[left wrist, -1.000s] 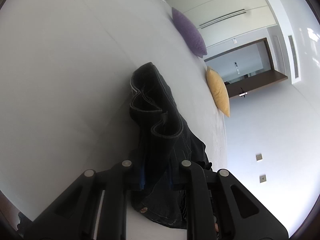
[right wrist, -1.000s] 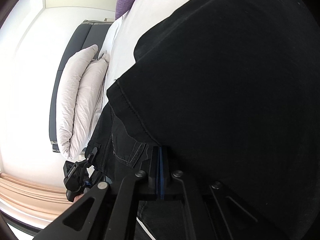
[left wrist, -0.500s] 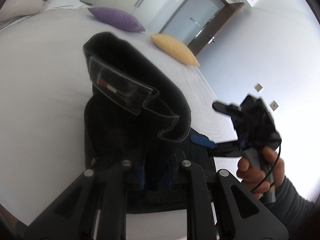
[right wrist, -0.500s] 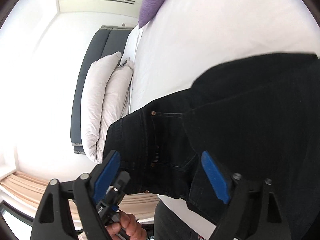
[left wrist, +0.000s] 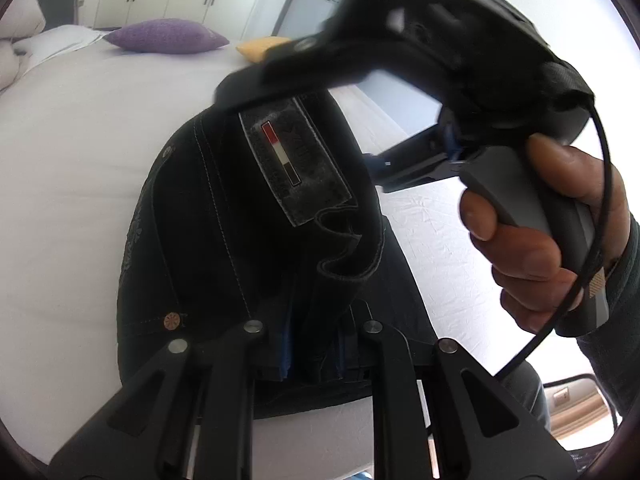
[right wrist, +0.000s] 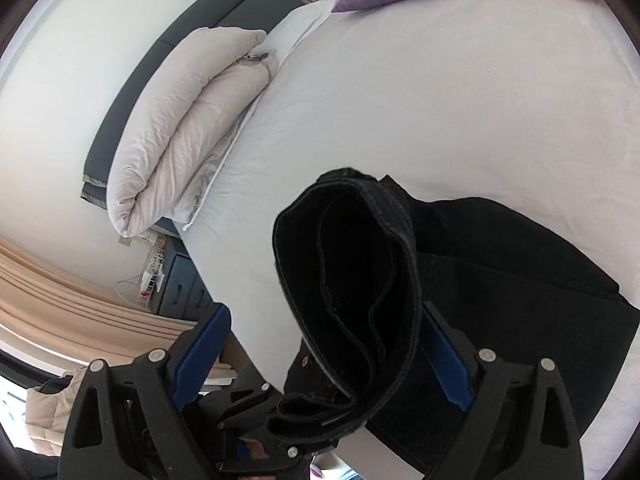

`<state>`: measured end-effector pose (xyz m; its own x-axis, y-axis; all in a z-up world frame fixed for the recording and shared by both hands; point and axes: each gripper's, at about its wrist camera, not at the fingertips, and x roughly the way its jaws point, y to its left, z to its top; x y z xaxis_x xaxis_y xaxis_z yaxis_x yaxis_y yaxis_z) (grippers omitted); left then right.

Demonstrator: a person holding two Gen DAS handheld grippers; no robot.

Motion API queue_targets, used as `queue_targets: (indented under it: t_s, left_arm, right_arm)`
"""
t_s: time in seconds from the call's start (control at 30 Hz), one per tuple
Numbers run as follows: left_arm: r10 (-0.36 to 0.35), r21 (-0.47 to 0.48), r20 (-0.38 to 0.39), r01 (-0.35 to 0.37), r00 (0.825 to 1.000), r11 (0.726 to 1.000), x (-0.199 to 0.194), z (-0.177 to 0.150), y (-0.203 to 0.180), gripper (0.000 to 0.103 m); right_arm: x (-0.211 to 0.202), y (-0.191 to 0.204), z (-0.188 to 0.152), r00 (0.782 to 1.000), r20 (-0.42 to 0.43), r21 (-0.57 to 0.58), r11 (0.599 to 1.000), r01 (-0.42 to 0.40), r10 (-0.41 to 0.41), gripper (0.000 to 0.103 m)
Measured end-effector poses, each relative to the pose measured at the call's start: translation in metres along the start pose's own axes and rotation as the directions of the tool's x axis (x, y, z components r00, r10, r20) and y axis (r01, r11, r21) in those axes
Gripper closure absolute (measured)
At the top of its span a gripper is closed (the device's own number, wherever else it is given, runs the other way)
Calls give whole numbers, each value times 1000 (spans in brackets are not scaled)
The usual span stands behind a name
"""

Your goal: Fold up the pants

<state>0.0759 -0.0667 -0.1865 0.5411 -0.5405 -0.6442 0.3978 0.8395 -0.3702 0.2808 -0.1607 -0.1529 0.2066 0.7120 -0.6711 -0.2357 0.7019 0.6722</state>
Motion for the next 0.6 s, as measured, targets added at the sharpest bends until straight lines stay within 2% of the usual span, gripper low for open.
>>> queue_targets:
  t_s: [0.07, 0.1, 0.13, 0.17, 0.27, 0.43, 0.6]
  left_arm:
    - [10, 38, -9, -10, 1000, 999, 13, 6, -14, 89]
    - [9, 46, -13, -9, 1000, 999, 15, 6, -19, 89]
    - [3, 46, -17, -2, 1000, 999, 20, 8, -21, 89]
    - [-1, 49, -19, 2, 1000, 999, 22, 10, -23, 89]
    - [-14, 83, -40, 17, 999, 996, 34, 11, -37, 89]
    - [-10, 142, -90, 23, 996, 990, 66, 12, -64, 89]
    - [2, 187, -137, 24, 991, 982, 93, 16, -73, 89]
  right_arm:
    - [-1, -15, -3, 1000, -7, 52, 998, 16, -16, 43]
    - [-8, -29, -4, 1000, 0, 78, 997, 16, -16, 46]
    - [-13, -38, -8, 1000, 12, 96, 995, 8, -9, 53]
    - [-20, -46, -12, 1000, 24, 105, 994, -2, 0, 65]
    - [-40, -73, -25, 998, 57, 153, 987, -42, 34, 81]
    - [-54, -101, -40, 997, 81, 182, 983, -24, 9, 85]
    - [-61, -135, -55, 995, 98, 231, 973, -27, 4, 85]
